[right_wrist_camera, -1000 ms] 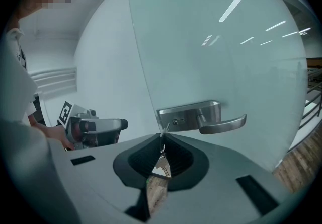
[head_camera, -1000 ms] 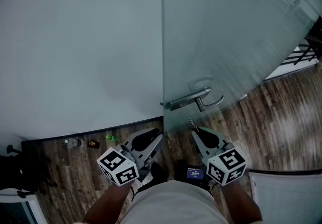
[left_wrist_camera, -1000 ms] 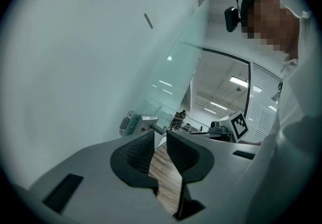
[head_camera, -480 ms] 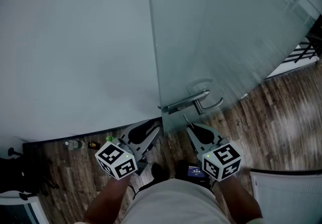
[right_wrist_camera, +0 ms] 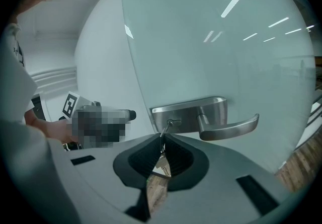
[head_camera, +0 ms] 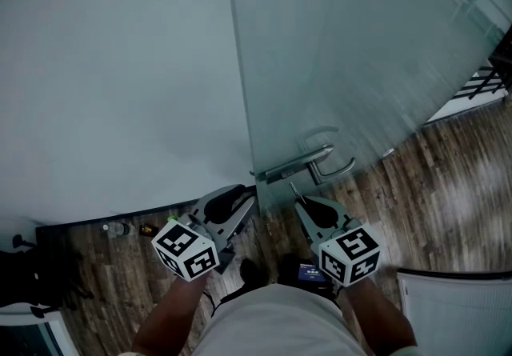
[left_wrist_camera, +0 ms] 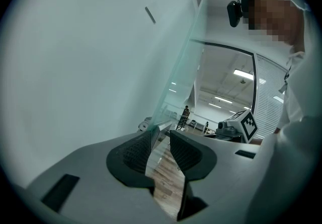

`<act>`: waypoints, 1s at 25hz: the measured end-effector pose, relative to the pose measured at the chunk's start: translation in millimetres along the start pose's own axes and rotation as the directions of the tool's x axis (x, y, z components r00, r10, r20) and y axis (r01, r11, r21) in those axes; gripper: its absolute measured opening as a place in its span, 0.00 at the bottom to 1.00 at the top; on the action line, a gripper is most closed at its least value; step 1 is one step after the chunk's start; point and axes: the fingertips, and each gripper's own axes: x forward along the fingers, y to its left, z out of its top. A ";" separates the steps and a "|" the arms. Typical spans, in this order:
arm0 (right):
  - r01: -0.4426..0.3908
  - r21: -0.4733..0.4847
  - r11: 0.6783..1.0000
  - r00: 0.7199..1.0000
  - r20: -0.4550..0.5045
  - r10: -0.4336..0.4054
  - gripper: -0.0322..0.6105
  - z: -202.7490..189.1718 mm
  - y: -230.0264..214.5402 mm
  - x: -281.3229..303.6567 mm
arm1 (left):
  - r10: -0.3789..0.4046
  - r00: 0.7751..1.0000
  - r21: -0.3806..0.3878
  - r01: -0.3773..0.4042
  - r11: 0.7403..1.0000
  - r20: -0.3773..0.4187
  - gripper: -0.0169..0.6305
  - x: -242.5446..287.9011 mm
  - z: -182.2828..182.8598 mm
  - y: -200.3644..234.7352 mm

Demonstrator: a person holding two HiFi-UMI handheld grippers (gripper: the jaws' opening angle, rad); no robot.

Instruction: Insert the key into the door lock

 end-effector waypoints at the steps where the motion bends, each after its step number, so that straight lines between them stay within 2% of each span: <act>1: 0.000 0.000 1.000 1.000 -0.001 0.000 0.09 -0.7 -0.3 0.2 | 0.000 1.000 0.000 0.000 1.000 -0.001 0.20 0.4 -0.4 0.3; 16: -0.005 -0.004 1.000 1.000 -0.010 0.005 0.09 -0.2 0.1 6.6 | -0.004 1.000 0.010 0.004 1.000 -0.006 0.20 5.4 -2.6 5.2; 25: -0.007 -0.006 1.000 1.000 -0.022 0.007 0.09 -1.5 -2.4 14.4 | -0.008 1.000 0.041 0.008 0.999 -0.001 0.21 13.4 6.0 10.1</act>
